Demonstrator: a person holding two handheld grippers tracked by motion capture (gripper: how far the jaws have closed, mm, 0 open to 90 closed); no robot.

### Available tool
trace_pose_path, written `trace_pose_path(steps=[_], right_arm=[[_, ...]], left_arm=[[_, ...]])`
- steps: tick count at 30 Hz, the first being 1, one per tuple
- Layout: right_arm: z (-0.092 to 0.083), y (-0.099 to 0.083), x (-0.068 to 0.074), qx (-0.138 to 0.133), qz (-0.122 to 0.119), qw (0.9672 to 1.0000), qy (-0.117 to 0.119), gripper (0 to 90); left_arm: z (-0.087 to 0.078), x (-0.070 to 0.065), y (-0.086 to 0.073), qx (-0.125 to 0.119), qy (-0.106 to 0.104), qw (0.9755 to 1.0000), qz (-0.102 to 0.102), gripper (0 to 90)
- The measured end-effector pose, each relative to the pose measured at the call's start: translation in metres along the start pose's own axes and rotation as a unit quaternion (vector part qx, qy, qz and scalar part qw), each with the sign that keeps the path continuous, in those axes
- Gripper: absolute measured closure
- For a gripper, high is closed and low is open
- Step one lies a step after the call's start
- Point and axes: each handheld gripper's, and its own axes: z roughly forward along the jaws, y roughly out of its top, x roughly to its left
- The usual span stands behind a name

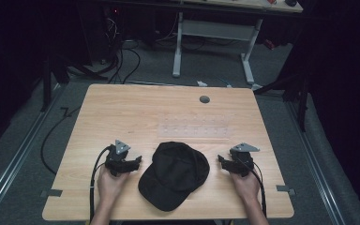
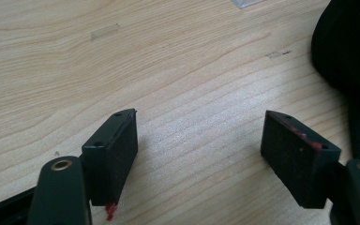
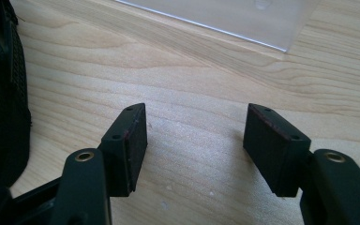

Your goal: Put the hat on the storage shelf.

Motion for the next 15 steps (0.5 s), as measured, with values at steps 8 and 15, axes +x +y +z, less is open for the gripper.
trace_pose_path(steps=[8,15], right_arm=[[0.0000,0.0000,0.0000,0.000,-0.001,1.0000,0.000,40.4],[-0.0002,-0.0002,0.0010,0.000,0.003,1.0000,-0.003,40.4]], left_arm=[[-0.0002,-0.0002,-0.0002,0.000,0.001,1.0000,0.000,27.2],[-0.0003,-0.0002,-0.0002,0.000,0.002,1.0000,-0.001,27.2]])
